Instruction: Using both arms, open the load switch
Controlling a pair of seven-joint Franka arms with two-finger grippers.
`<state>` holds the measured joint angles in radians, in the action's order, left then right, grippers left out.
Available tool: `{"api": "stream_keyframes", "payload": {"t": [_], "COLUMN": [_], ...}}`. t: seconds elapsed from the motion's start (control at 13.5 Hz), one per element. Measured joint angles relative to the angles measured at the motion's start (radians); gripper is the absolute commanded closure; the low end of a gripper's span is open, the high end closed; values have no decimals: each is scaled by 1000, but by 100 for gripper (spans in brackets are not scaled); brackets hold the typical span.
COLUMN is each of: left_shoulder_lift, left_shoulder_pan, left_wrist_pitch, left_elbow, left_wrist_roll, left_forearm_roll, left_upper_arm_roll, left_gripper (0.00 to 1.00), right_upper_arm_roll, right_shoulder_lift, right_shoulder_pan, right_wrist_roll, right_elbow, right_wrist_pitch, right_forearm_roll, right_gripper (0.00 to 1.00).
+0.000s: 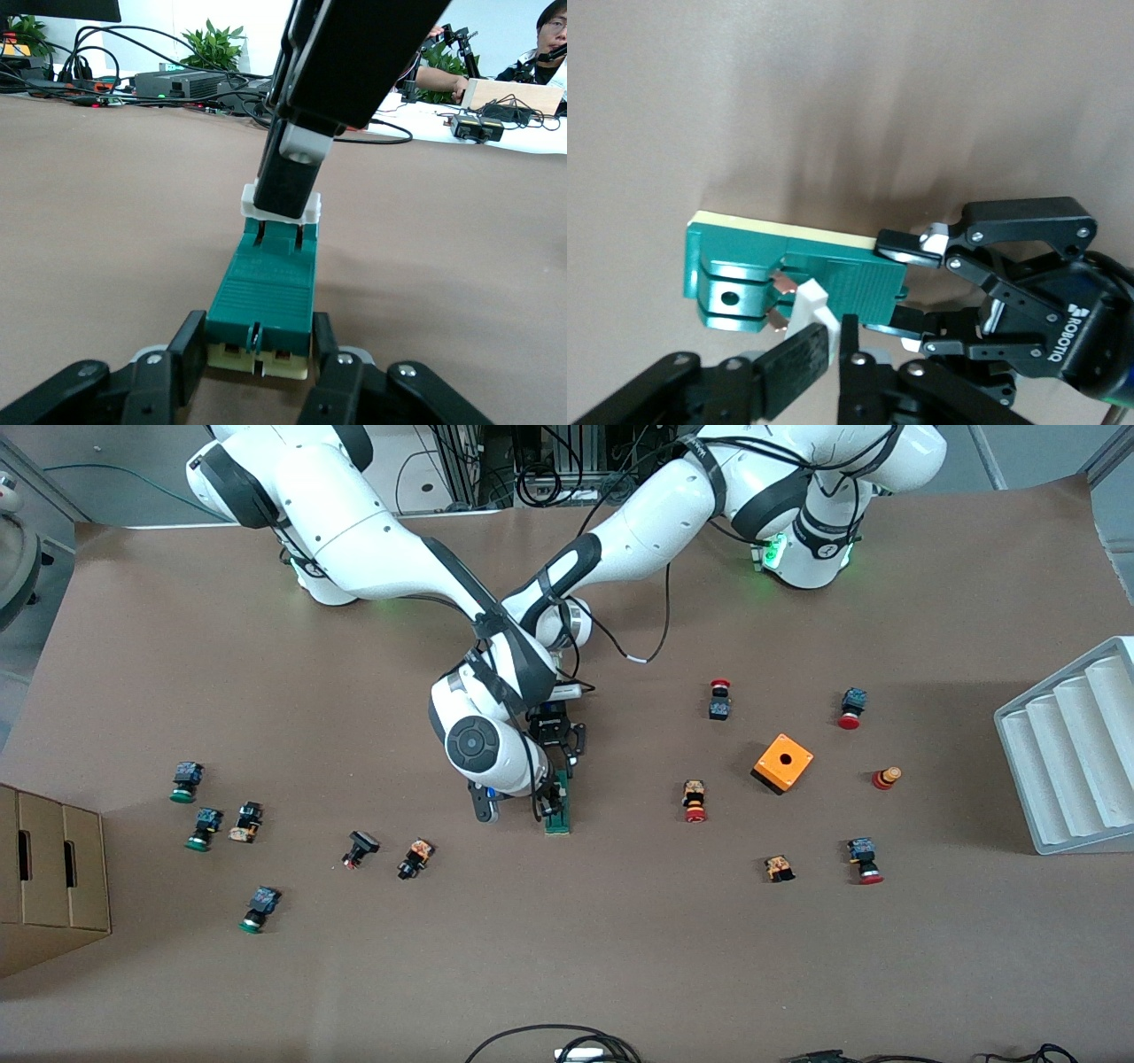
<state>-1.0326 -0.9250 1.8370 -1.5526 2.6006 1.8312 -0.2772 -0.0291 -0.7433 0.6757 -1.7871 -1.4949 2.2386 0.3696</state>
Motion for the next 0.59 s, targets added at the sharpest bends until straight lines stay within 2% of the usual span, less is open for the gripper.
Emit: {"api": "stream_keyframes", "payload": {"t": [0.59], "left_shoulder_lift": [0], "left_shoulder_pan": [0], "left_wrist_pitch": [0], "left_elbow": [0], "left_wrist_roll": [0], "left_forearm_roll": [0], "left_upper_arm_roll": [0], "left_gripper": [45], "right_upper_arm_roll": [1], "right_shoulder_lift": [4], "right_shoulder_pan": [1], "right_wrist_roll": [0], "right_elbow": [-6], "right_wrist_pitch": [2], "right_forearm_roll": [0], "right_gripper": [93]}}
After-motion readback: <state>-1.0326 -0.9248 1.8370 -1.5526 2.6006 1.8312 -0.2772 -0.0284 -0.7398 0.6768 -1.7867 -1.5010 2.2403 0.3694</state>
